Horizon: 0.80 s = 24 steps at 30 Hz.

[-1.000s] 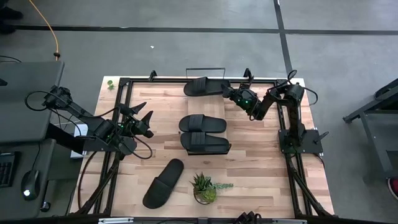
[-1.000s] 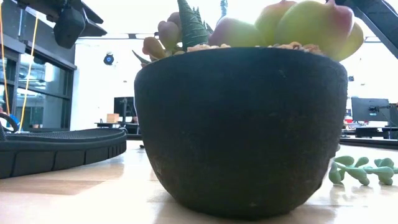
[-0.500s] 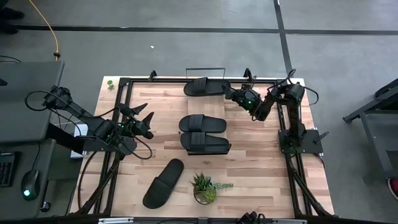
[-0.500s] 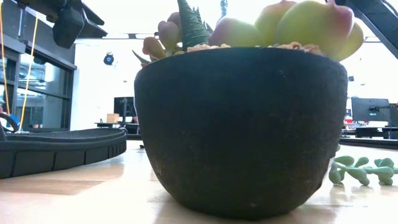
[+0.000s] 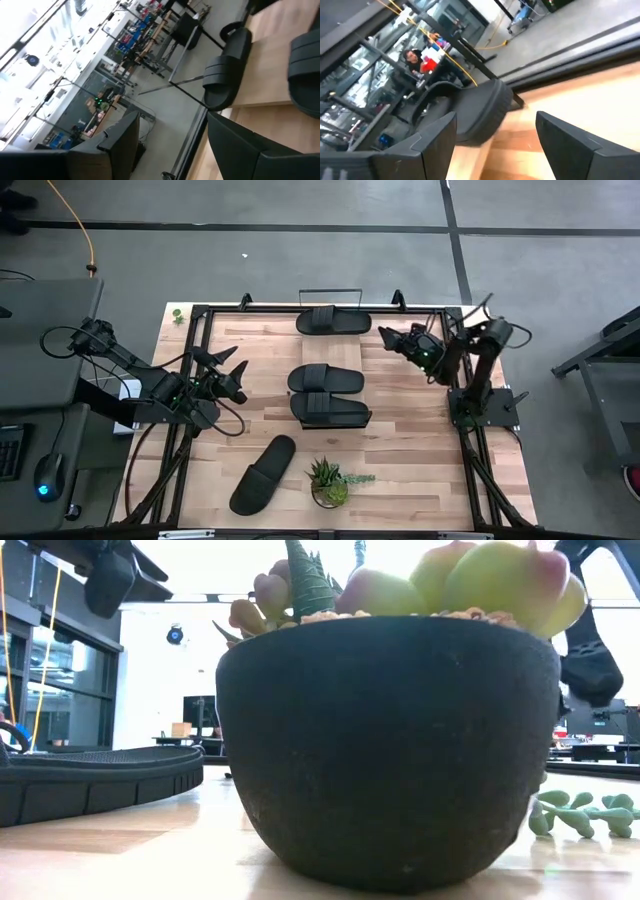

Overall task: Pick and place slides into the shelf
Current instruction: Put the black slide on the shelf

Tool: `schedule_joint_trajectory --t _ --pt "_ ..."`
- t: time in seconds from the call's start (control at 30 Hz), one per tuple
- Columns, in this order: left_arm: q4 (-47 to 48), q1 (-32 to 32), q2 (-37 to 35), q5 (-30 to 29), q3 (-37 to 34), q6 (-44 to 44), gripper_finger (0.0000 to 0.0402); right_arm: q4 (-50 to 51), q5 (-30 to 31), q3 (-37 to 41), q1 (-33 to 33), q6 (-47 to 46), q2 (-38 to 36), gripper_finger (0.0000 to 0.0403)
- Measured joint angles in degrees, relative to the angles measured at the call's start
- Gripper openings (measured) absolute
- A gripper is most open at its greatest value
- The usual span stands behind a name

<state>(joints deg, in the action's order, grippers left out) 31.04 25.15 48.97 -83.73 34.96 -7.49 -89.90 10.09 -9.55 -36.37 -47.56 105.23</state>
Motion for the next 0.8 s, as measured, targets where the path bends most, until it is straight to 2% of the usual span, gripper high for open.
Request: schedule_joint_trajectory --t 0.17,0.37,0.47,0.67,0.8 --pt "0.0 0.0 0.0 3.2 0.0 -0.2 0.0216 -0.1 -5.5 3.7 0.1 0.2 -7.1 0.0259" --pt "-1.5 0.0 0.0 9.2 0.0 -1.2 0.0216 -0.2 -16.9 4.8 0.8 -0.2 -16.7 0.0259" --pt "-3.9 0.0 0.0 16.2 0.0 -3.0 0.0216 -0.2 -20.4 4.8 2.6 0.6 -21.2 0.0259" --pt "-9.6 0.0 0.0 32.1 0.0 -5.6 0.0216 -0.1 -20.7 4.8 5.0 1.7 -28.0 0.0259" --pt "-12.1 0.0 0.0 40.2 0.0 -4.4 0.0216 0.0 -21.2 4.8 5.4 3.0 -30.9 0.0259"
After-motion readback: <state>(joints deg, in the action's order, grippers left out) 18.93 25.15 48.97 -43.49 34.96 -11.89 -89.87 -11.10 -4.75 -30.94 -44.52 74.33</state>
